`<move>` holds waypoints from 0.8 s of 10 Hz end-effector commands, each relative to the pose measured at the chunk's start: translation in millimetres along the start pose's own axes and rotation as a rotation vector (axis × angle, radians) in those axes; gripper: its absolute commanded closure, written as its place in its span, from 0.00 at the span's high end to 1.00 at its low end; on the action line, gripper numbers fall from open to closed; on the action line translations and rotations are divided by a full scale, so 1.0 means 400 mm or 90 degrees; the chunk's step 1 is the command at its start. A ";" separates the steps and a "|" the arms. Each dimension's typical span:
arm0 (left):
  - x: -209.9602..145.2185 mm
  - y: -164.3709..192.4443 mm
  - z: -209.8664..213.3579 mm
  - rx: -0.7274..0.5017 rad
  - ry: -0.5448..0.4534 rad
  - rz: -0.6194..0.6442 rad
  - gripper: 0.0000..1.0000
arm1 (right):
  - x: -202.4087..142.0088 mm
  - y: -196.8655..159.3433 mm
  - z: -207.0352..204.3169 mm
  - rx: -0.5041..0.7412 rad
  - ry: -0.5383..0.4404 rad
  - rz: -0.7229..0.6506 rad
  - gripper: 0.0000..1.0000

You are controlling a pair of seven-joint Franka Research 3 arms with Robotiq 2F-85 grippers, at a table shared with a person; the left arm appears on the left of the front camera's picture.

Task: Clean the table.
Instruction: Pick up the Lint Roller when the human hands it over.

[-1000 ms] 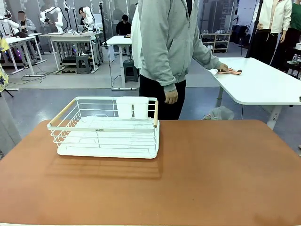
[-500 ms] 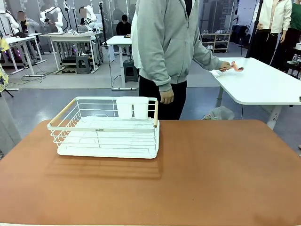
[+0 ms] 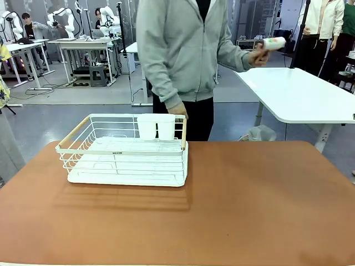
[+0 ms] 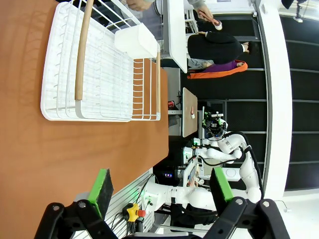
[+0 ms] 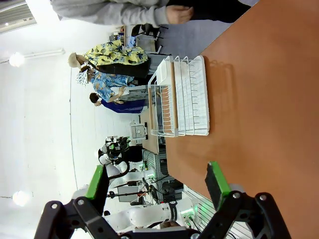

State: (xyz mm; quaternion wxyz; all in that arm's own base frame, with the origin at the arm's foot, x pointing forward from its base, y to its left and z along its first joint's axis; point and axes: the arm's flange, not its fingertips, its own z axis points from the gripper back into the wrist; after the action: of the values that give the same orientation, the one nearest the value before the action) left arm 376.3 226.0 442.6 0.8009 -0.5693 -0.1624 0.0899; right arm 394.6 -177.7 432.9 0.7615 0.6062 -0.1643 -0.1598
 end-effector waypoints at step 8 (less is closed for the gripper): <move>-0.003 0.000 0.006 0.004 0.001 0.000 1.00 | -0.010 0.008 0.001 0.005 -0.004 0.001 1.00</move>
State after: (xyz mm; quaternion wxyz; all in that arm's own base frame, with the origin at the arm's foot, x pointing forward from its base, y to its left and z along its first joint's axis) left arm 376.3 226.0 442.6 0.8009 -0.5693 -0.1624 0.0899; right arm 394.6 -177.7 432.9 0.7616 0.6062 -0.1643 -0.1598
